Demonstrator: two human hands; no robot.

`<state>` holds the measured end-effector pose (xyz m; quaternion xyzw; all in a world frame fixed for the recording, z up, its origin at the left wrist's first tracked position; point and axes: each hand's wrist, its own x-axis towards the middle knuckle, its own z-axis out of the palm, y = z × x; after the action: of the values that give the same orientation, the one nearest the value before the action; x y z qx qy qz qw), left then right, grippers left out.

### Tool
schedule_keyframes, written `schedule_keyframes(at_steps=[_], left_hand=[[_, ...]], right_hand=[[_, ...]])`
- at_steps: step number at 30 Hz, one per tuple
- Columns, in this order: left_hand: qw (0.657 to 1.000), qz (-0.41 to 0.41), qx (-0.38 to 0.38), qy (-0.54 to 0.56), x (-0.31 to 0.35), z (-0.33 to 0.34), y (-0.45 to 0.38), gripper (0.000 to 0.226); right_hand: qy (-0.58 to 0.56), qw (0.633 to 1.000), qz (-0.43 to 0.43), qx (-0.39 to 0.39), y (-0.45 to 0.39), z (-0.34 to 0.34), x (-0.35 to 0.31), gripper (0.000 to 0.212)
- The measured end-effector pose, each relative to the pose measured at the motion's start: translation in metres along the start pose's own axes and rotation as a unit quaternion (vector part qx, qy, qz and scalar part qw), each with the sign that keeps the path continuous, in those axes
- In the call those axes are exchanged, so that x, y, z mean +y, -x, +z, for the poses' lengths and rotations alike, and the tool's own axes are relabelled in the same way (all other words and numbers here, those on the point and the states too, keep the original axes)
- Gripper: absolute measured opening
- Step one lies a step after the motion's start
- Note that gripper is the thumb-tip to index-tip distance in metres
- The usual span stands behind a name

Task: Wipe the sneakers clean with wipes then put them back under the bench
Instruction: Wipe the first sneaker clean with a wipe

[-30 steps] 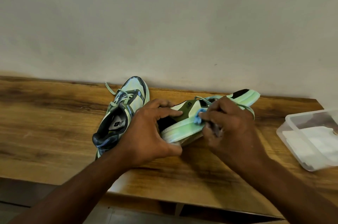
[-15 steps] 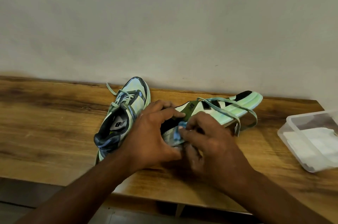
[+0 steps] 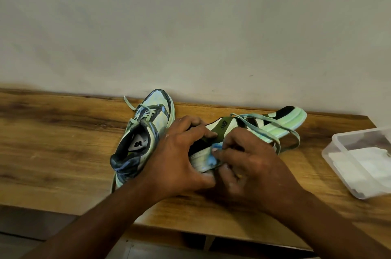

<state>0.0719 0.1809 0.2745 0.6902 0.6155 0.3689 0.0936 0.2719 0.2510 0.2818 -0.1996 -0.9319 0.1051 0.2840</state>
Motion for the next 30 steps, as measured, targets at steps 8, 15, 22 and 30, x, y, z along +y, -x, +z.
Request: schedule_keyframes(at_steps=[8, 15, 22, 30], left_hand=[[1.0, 0.004, 0.006, -0.011, 0.003, 0.003, -0.002, 0.065], [1.0, -0.005, 0.011, 0.003, 0.0, 0.001, -0.002, 0.07], [1.0, 0.003, -0.001, 0.01, 0.002, 0.002, -0.003, 0.059], [1.0, -0.014, 0.005, -0.005, 0.002, 0.001, -0.003, 0.068]], right_hand=[[0.027, 0.998, 0.031, 0.04, -0.001, 0.009, -0.006, 0.028], [0.036, 0.999, 0.018, 0.032, 0.001, -0.006, 0.02, 0.022], [0.004, 1.0, -0.019, -0.012, 0.001, 0.013, -0.016, 0.024], [0.043, 0.994, 0.055, 0.081, -0.001, -0.009, 0.023, 0.019]])
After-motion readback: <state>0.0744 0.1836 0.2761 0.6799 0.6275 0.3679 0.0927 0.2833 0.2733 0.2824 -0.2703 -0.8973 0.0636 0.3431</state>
